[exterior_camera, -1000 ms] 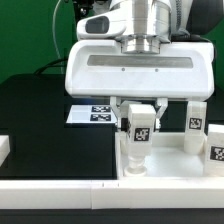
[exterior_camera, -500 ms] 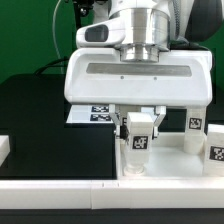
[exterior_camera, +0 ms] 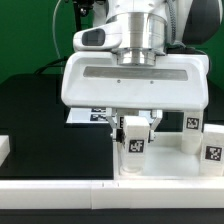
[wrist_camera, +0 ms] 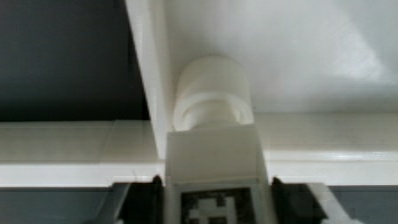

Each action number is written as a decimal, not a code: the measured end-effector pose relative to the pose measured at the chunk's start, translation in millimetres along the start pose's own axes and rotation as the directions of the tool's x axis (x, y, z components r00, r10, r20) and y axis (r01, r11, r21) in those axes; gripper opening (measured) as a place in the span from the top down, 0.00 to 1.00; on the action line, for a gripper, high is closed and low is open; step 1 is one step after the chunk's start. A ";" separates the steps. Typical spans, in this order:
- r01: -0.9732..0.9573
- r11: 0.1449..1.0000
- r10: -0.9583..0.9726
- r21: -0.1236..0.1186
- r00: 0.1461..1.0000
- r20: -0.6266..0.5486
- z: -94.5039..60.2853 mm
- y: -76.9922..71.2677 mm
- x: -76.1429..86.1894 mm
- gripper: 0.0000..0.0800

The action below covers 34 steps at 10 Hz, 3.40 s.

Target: Assemble square table

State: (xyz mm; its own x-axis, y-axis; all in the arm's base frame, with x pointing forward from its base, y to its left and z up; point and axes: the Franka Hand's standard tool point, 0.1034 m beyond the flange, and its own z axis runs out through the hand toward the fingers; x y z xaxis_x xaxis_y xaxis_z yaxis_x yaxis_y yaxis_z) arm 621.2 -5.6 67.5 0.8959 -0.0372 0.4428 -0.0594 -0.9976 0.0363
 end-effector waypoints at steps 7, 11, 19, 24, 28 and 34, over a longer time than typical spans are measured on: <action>-0.019 1.000 0.017 0.023 0.996 0.092 -2.2 4.8 3.9 0.19; -0.099 0.992 0.070 0.081 0.949 0.309 -14.4 8.6 31.7 0.19; -0.154 0.985 0.099 0.083 0.879 0.467 3.4 2.4 27.9 0.36; -0.241 0.970 0.206 0.030 0.879 0.429 3.9 4.1 27.0 0.64; -0.593 0.795 0.600 -0.128 0.736 0.315 2.5 2.4 24.8 0.64; -0.922 0.276 0.956 -0.271 0.235 0.175 2.5 5.8 19.5 0.64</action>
Offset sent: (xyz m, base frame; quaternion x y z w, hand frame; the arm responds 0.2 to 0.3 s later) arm 0.0000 0.0000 0.0000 0.0000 0.0000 0.0000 1.0000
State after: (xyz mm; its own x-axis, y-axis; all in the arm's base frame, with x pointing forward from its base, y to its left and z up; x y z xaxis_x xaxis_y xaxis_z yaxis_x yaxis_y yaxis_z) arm 639.4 -12.3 74.1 0.2307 -0.9728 -0.0183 -0.9619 -0.2252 -0.1552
